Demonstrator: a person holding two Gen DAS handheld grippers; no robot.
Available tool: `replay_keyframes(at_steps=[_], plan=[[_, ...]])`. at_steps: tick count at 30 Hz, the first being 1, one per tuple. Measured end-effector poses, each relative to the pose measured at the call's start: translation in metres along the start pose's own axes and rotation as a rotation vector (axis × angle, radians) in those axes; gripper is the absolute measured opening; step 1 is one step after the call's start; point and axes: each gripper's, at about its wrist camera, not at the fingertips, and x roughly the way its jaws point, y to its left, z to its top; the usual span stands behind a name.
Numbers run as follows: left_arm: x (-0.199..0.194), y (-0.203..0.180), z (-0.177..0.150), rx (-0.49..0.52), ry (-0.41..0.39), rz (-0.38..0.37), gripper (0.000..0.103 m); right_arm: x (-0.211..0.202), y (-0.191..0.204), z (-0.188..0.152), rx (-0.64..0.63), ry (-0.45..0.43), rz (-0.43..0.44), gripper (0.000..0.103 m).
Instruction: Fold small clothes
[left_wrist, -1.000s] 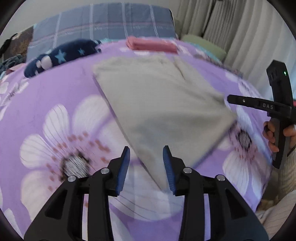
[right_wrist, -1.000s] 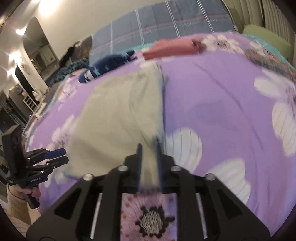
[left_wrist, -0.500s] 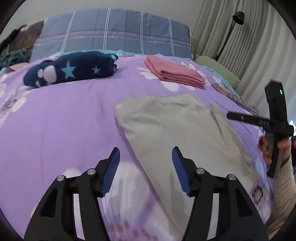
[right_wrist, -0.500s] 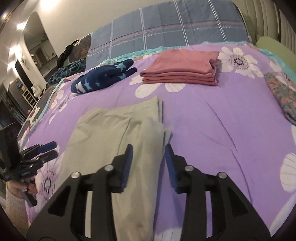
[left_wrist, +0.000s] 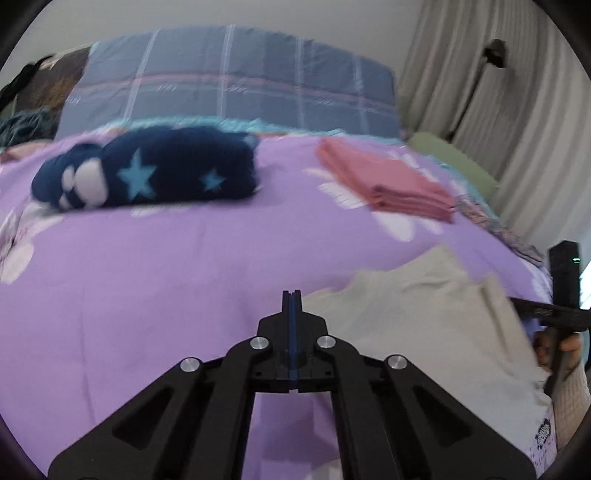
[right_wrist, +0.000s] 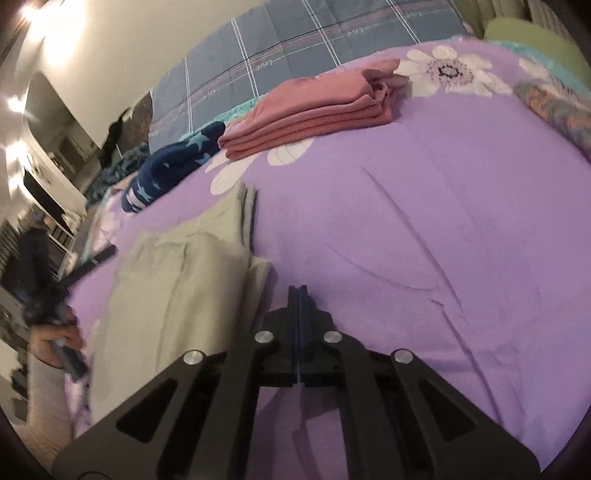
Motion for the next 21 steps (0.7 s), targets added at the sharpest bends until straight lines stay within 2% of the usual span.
replay_keyframes(at_steps=[2,4,7,8,9,10,12,14,16,21], plan=[[-0.007,0.004,-0.004,-0.020,-0.005,-0.006,0.000,-0.009,0.006,0.002,-0.022,-0.024,-0.015,0.004],[-0.025,-0.008,-0.007,-0.013,-0.035,-0.067,0.002,-0.024,0.016,0.003,-0.059,-0.061,-0.017,0.004],[-0.038,-0.040,-0.016,0.063,-0.017,-0.172,0.018,-0.040,0.040,0.000,-0.125,-0.081,0.073,0.004],[-0.039,-0.058,-0.023,0.124,0.006,-0.197,0.027,-0.042,0.047,-0.002,-0.152,-0.074,0.096,0.004],[-0.039,-0.068,-0.031,0.169,0.025,-0.194,0.036,-0.039,0.061,-0.008,-0.212,-0.051,0.091,0.004],[-0.034,-0.080,-0.039,0.225,0.051,-0.163,0.038,-0.035,0.068,-0.012,-0.246,-0.042,0.056,0.004],[-0.016,-0.094,-0.058,0.307,0.103,-0.077,0.042,-0.016,0.072,-0.022,-0.314,-0.012,-0.109,0.005],[-0.010,-0.100,-0.068,0.349,0.093,-0.031,0.043,0.004,0.059,-0.030,-0.331,0.003,-0.280,0.006],[-0.013,-0.104,-0.067,0.361,0.093,-0.014,0.046,0.004,0.045,-0.031,-0.255,0.002,-0.255,0.006],[-0.010,-0.103,-0.068,0.353,0.092,-0.010,0.049,-0.009,0.052,-0.020,-0.238,-0.003,-0.221,0.006]])
